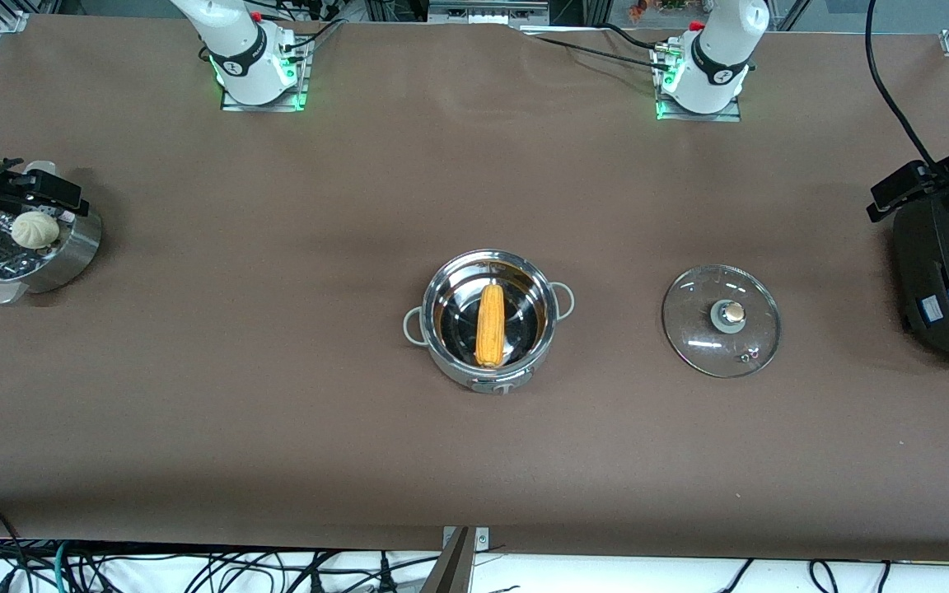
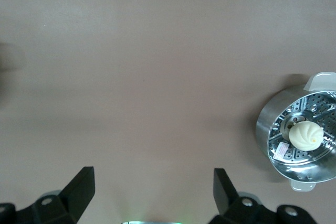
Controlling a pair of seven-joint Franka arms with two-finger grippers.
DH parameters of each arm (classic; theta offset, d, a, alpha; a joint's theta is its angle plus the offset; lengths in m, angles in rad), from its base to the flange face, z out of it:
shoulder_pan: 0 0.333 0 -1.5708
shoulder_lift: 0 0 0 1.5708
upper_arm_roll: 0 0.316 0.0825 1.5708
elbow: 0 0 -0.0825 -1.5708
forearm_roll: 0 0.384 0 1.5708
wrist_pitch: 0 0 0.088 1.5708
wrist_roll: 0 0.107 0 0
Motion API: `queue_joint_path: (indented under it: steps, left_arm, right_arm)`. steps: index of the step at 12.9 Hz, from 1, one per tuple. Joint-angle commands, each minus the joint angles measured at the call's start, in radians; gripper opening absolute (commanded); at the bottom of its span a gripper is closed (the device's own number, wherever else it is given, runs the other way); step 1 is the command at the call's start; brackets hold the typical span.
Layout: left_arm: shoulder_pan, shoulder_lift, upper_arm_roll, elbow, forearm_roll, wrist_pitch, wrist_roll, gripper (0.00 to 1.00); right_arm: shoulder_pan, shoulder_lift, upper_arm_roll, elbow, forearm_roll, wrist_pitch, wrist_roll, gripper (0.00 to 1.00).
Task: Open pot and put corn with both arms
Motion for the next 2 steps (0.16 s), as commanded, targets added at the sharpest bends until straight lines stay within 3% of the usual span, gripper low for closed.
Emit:
queue_joint_path:
  steps: [1,2]
  left_arm:
    - [-0.007,0.008,-0.004,0.027,0.026,-0.030,-0.013,1.00]
    - [-0.007,0.008,-0.004,0.027,0.026,-0.030,-0.013,1.00]
  right_arm:
    - [-0.011,0.020,0.002,0.033,0.011,0.000,-0.019,1.00]
    - [-0.011,0.024,0.004,0.043,0.009,0.000,-0.019,1.00]
